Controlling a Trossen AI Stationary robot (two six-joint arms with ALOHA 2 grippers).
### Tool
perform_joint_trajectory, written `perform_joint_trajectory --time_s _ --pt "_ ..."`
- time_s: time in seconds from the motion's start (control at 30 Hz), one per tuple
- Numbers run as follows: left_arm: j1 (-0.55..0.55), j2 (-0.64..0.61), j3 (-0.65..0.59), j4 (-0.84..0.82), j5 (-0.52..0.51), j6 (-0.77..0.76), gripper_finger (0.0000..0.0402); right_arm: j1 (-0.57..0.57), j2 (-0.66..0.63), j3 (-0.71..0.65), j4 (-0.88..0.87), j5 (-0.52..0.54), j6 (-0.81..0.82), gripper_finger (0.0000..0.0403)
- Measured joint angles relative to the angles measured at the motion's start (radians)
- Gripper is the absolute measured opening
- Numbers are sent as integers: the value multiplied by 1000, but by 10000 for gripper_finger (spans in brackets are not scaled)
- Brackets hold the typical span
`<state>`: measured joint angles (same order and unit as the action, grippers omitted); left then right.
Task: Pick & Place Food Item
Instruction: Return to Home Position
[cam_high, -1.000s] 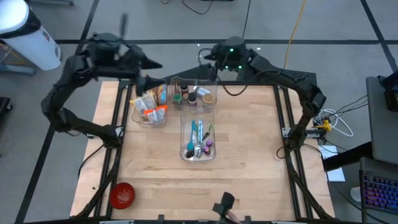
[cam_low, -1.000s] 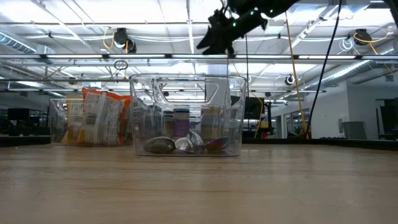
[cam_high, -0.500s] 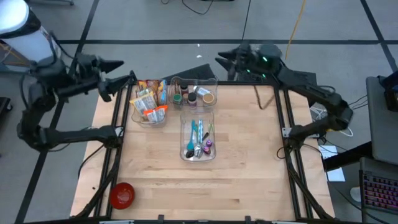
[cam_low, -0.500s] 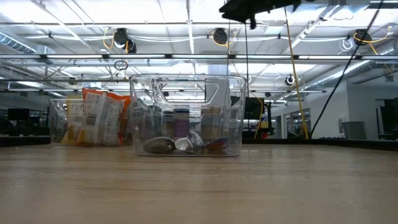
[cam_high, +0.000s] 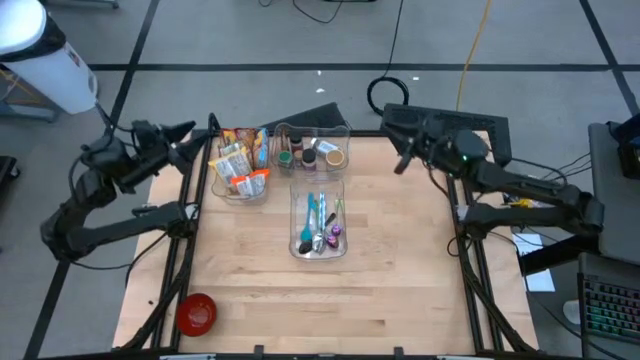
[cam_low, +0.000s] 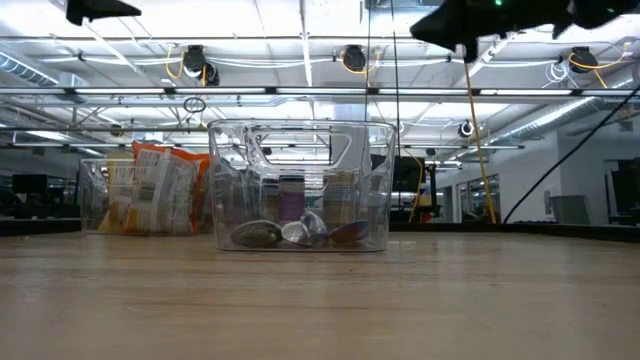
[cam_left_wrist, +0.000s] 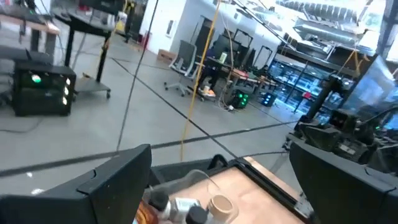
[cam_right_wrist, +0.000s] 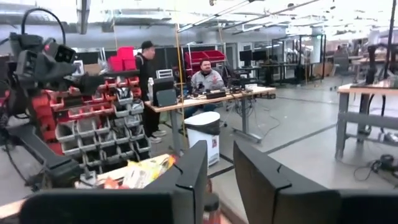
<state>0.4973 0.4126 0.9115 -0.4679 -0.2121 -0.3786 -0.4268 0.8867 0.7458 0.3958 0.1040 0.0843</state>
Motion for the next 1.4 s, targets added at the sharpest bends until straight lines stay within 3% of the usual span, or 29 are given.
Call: perform_joint_trajectory --time_s 0.23,0.37,0.7,1.2,1.4 --pt "0 -90 -95 1 58 -33 390 17 -153 -213 12 6 62 47" --pt "0 -126 -132 -4 74 -45 390 17 -251 -325 11 80 121 37" --pt "0 -193 -239 -20 73 -71 390 17 -500 -539 11 109 118 31" --pt "0 -324 -467 18 80 -119 390 17 -619 -625 -63 109 96 25" --pt "0 -385 -593 173 54 -102 390 17 -620 -625 -163 106 147 18"
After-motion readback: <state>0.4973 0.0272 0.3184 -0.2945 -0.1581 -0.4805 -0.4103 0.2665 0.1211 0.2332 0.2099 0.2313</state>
